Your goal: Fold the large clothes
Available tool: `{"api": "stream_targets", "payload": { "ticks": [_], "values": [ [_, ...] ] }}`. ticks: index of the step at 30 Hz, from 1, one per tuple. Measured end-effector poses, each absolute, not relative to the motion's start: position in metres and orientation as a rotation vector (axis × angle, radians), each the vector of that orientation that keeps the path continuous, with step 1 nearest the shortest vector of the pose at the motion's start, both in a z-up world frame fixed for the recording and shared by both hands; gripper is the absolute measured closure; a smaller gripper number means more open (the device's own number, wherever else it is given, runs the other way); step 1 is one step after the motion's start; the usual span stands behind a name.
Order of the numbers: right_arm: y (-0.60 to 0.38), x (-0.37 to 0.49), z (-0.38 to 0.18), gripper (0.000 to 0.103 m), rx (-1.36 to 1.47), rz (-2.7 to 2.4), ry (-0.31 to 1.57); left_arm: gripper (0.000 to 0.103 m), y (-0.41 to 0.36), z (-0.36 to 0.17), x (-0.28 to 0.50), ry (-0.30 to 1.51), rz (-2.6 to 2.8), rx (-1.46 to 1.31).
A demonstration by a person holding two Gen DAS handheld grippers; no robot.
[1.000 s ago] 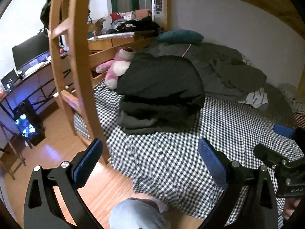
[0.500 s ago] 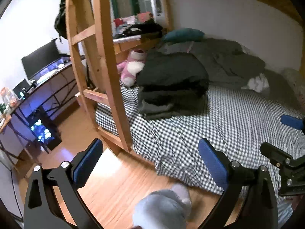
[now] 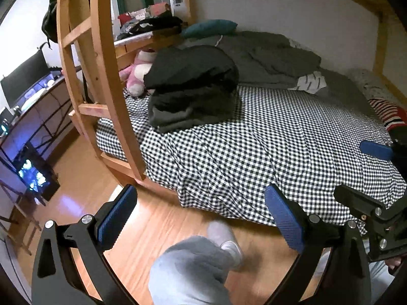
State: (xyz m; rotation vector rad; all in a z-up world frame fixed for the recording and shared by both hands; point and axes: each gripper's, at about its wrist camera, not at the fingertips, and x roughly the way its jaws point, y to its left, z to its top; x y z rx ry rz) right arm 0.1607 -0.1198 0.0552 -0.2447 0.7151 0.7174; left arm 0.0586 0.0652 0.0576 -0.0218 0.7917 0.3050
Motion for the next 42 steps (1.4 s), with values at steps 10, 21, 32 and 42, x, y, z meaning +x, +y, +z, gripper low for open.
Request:
{"api": "stream_targets", "payload": {
  "ticks": [10,21,32,42],
  "values": [
    [-0.1202,0.1602,0.0553,0.003,-0.241,0.722,0.712,0.004,0.0665,0.0559,0.0634,0.811,0.355,0.027],
    [-0.1191,0.1614,0.0528,0.003,-0.244,0.724,0.716,0.004,0.0635,0.0545,0.0643,0.818,0.334,0.022],
    [-0.1181,0.1611,0.0514,0.003,-0.242,0.729,0.715,0.004,0.0617,0.0553,0.0641,0.819,0.357,0.035],
    [-0.1185,0.1598,0.0499,0.003,-0.240,0.731,0.718,0.004,0.0590,0.0539,0.0644,0.828,0.354,0.040]
  ]
}}
